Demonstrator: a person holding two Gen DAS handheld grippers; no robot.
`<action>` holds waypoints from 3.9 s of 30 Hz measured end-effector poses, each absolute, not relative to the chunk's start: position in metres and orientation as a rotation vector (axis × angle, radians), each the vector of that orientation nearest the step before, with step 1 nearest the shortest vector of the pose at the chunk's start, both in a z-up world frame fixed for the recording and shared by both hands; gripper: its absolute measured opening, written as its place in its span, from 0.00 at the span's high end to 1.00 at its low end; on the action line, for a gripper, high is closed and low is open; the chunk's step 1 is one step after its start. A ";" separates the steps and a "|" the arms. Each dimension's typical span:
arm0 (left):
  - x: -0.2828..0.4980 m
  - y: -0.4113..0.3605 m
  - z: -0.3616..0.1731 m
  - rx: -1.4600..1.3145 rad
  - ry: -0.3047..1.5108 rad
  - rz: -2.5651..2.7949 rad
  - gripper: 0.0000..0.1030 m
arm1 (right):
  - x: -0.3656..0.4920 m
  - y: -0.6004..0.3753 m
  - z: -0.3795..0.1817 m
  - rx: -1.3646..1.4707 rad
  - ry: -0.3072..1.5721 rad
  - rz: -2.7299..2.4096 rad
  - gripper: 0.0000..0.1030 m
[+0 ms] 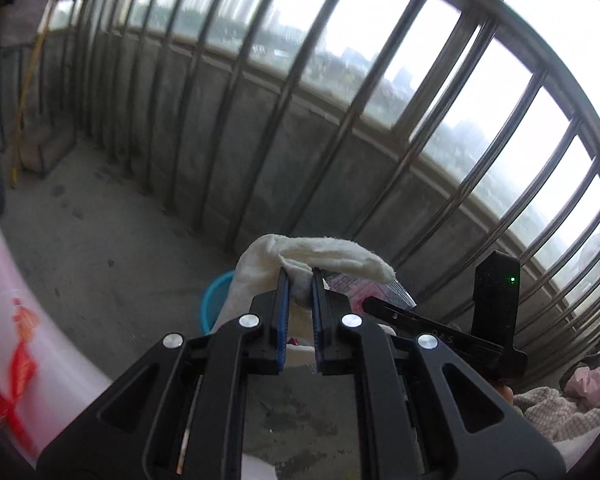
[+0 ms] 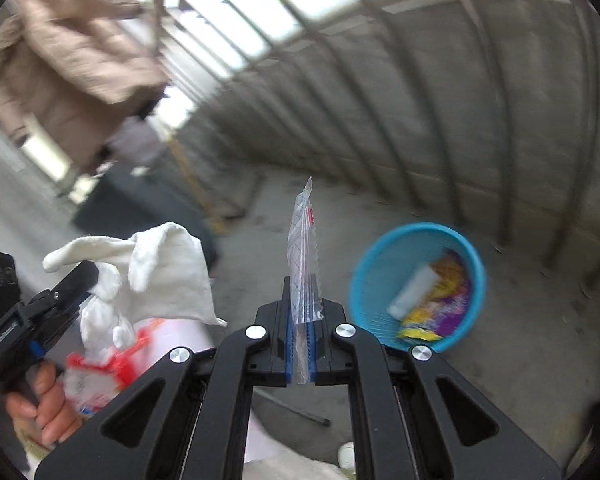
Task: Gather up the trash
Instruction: 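Carry glove and clear bag over the blue wastebasket and open both tools, then move both open tools back over the table, then grasp the green plastic bag with the left tool, then grasp the red-and-white snack bag with the right tool while the left tool holds the green bag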
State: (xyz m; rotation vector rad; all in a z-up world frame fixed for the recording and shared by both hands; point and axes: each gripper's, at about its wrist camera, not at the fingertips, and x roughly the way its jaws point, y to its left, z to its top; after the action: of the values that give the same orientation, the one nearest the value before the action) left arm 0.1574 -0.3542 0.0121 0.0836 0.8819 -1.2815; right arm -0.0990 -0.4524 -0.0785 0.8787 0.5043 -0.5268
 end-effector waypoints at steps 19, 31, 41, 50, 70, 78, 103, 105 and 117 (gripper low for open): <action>0.178 -0.490 -0.113 0.322 1.108 -1.125 0.37 | -0.060 -0.559 -0.258 1.238 0.663 -0.756 0.45; 0.132 -0.362 0.000 0.377 0.720 -1.077 0.24 | -0.049 -0.500 -0.182 1.082 0.608 -0.424 0.45; 0.140 -0.150 0.038 0.208 0.687 -0.738 0.23 | 0.035 -0.383 -0.063 0.723 0.624 0.026 0.41; 0.132 0.017 0.037 -0.015 0.660 -0.429 0.23 | 0.087 -0.271 -0.026 0.614 0.683 0.296 0.41; 0.180 0.130 -0.035 -0.343 0.767 -0.364 0.47 | 0.160 -0.116 0.044 0.250 0.598 0.462 0.41; 0.197 0.125 -0.078 -0.354 0.895 -0.378 0.57 | 0.194 -0.108 0.016 0.300 0.713 0.503 0.41; 0.160 0.138 -0.070 -0.317 0.868 -0.338 0.90 | 0.130 -0.072 -0.035 0.141 0.926 0.634 0.91; 0.156 0.144 -0.069 -0.317 0.869 -0.318 0.90 | 0.121 -0.070 -0.039 0.111 0.943 0.653 0.92; 0.150 0.162 -0.035 -0.313 0.775 -0.282 0.99 | 0.096 -0.125 -0.036 0.285 0.941 0.598 0.84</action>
State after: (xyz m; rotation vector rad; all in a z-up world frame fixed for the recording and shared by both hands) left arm 0.1505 0.1621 -0.0348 -0.3134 0.7752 -0.2816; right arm 0.0958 -0.1245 -0.0358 0.2848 0.9411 0.5981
